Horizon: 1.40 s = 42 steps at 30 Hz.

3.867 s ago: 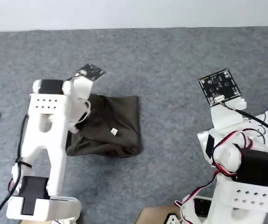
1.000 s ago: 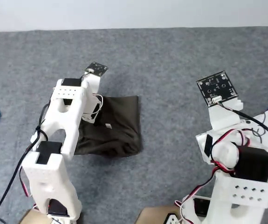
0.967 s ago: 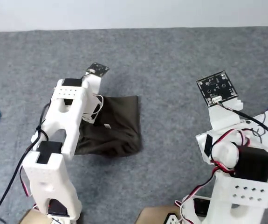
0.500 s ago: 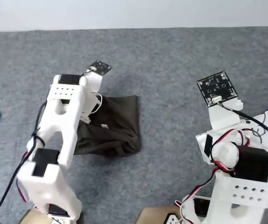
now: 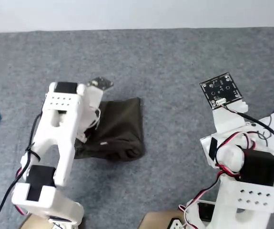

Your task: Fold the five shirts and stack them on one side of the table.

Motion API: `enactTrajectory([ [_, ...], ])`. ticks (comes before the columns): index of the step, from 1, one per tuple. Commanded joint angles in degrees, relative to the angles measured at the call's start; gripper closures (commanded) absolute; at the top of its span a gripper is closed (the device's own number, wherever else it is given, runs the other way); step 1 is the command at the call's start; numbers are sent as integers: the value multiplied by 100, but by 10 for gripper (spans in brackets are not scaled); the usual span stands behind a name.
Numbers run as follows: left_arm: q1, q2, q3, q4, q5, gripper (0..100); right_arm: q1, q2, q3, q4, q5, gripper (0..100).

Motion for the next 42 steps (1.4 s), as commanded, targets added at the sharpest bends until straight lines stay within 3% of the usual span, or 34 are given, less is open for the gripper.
enactTrajectory([
  [1,-88,-387,690,-510,-53,993,57,-22,-26,-4,97,924],
  [5,-229,-501,1305,-1169,-26,978,57,-22,-26,-4,97,923],
  [9,-448,-695,1305,-1248,-9,907,57,-22,-26,-4,97,921],
  [16,-659,-1574,1033,-1011,-35,852,57,365,-35,4,97,923],
  [25,-607,-2681,752,-589,-9,887,40,479,-35,-4,97,924],
  [31,-607,-2127,1226,-1697,9,979,-497,488,-26,-4,53,924],
  [35,-607,-1310,1349,-2286,26,988,-743,488,-26,-4,53,924],
  [39,-615,-492,1358,-2224,88,988,-743,488,-26,-4,53,924],
  [42,-659,-193,1349,-1741,44,994,-725,488,-26,13,53,924],
])
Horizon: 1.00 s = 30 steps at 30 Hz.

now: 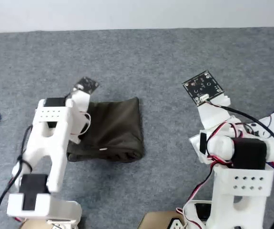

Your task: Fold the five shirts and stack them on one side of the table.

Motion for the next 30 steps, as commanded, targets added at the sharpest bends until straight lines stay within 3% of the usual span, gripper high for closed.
enactTrajectory([
  [1,-53,97,-4,519,-79,994,-13,31,-26,40,0,924],
  [10,-607,-949,92,1582,-888,994,-13,31,-26,13,0,924],
  [24,-571,-1029,1086,1336,-1046,994,-40,462,-44,4,0,924],
  [30,-615,-1099,426,1477,-1020,994,-40,488,-44,4,0,924],
])
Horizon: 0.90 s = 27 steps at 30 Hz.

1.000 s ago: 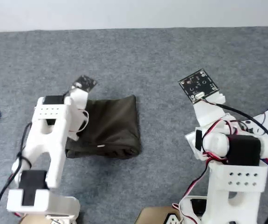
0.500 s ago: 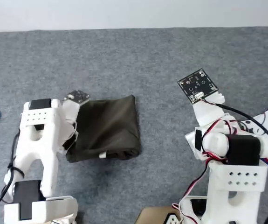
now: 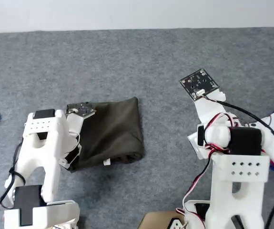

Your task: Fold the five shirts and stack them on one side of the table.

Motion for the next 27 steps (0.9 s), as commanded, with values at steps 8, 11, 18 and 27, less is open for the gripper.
enactTrajectory([
  [8,-62,-791,-2563,264,466,994,-48,-4,-44,4,0,924],
  [11,44,-352,-2580,-290,782,994,-48,-13,-44,13,0,924],
  [18,53,738,-3029,-519,1169,994,-40,-31,-44,75,0,924],
  [27,123,791,-3046,-791,1152,958,-48,-31,-35,101,0,924],
])
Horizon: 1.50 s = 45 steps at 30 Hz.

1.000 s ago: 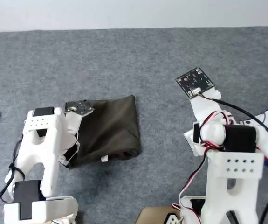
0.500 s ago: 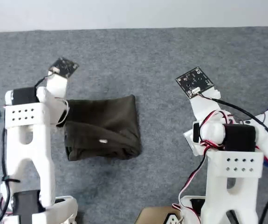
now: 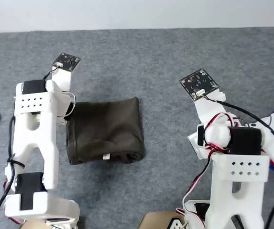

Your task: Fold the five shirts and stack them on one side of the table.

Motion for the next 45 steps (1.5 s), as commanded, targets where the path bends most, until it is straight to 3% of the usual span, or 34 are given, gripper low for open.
enactTrajectory([
  [1,141,211,-215,-396,53,935,-40,-22,-35,101,0,924],
  [4,255,853,-312,-730,70,899,-40,4,-35,75,0,924],
  [10,176,2286,-1367,-791,70,936,-22,-40,-35,119,0,924],
  [17,-88,3235,-3178,-9,53,949,-40,-40,-35,119,0,924],
  [23,-70,3587,-3916,712,44,952,-40,-4,-35,119,0,924],
  [37,-97,2347,-4057,1793,44,952,-40,22,-35,48,0,924],
  [45,-176,9,-1701,1688,26,953,-48,374,-35,-462,0,924],
])
